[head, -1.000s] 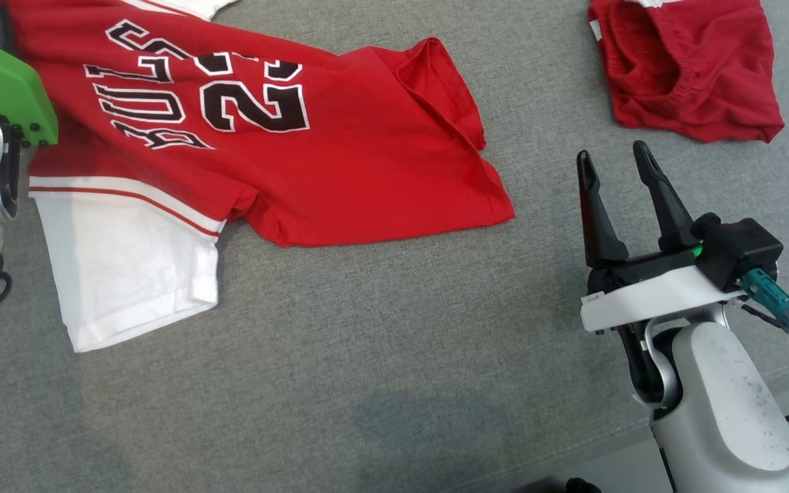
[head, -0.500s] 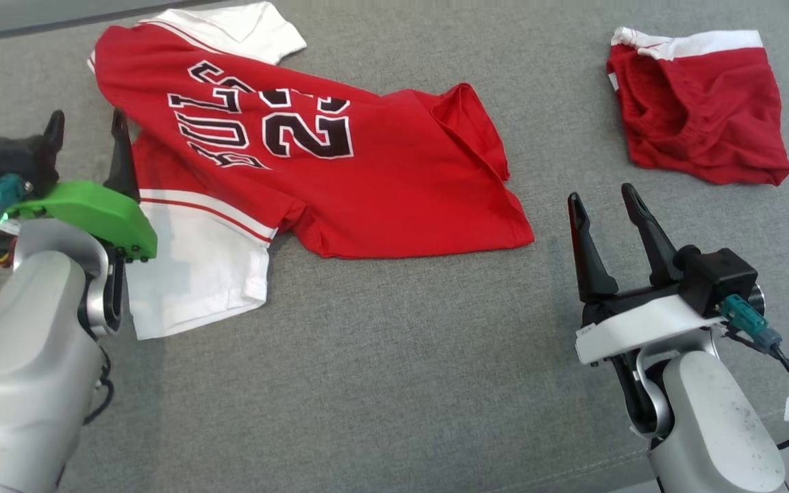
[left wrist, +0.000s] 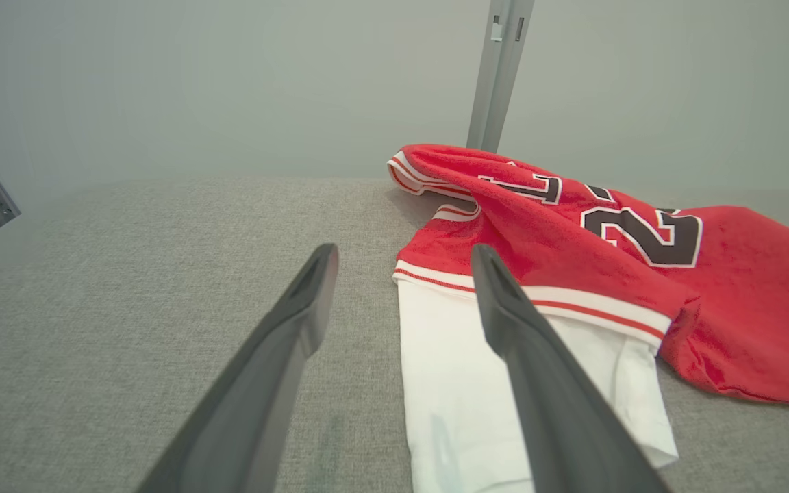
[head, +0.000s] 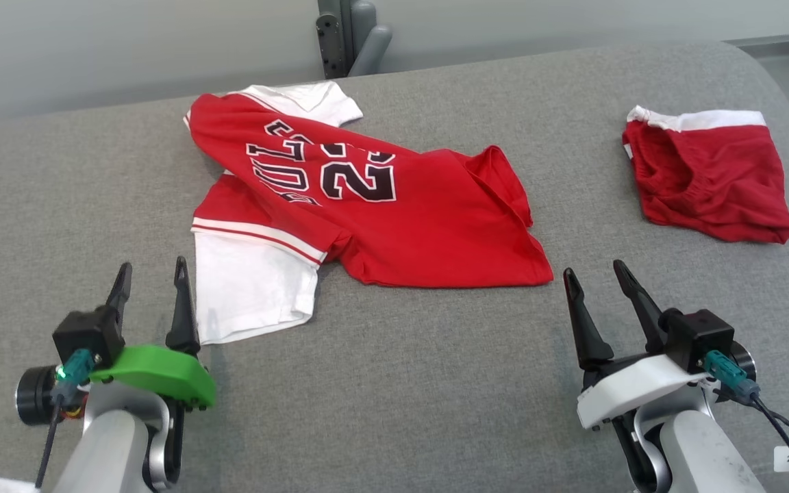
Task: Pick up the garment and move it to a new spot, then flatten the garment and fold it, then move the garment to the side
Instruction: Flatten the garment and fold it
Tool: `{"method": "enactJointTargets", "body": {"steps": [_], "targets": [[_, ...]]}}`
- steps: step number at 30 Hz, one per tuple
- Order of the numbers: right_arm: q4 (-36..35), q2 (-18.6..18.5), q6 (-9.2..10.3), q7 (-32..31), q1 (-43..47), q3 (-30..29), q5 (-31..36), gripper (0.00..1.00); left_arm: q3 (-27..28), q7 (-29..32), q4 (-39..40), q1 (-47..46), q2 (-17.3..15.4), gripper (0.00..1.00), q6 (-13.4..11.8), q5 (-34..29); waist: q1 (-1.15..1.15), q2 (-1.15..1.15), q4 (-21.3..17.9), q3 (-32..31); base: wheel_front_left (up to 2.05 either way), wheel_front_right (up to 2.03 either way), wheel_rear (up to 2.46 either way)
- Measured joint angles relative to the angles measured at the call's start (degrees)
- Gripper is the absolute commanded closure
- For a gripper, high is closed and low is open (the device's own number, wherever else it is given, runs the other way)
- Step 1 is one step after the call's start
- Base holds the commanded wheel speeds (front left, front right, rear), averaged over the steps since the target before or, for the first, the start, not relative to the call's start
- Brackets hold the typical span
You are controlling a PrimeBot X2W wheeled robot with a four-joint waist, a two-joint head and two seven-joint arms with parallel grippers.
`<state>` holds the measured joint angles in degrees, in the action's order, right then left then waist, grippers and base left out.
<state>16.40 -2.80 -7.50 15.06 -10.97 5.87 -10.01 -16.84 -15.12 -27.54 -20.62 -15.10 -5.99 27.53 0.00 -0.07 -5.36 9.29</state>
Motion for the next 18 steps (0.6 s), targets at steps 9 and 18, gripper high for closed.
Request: {"method": "enactJointTargets", "body": {"steps": [9, 18], "targets": [[1.4, 0.0, 0.0, 0.0, 2.7, -1.4, 0.1, 0.0, 7.8, 0.0, 6.9, 13.3, 5.7, 0.0, 3.2, -7.8, 0.0, 0.0, 3.0, -4.6, 0.0, 0.0, 0.0], [1.9, 0.0, 0.0, 0.0, 4.1, -2.4, 0.2, 0.0, 11.7, 0.0, 8.4, 17.6, 9.0, 0.0, 6.4, -13.0, 0.0, 0.0, 5.1, -6.3, 0.0, 0.0, 0.0]]}}
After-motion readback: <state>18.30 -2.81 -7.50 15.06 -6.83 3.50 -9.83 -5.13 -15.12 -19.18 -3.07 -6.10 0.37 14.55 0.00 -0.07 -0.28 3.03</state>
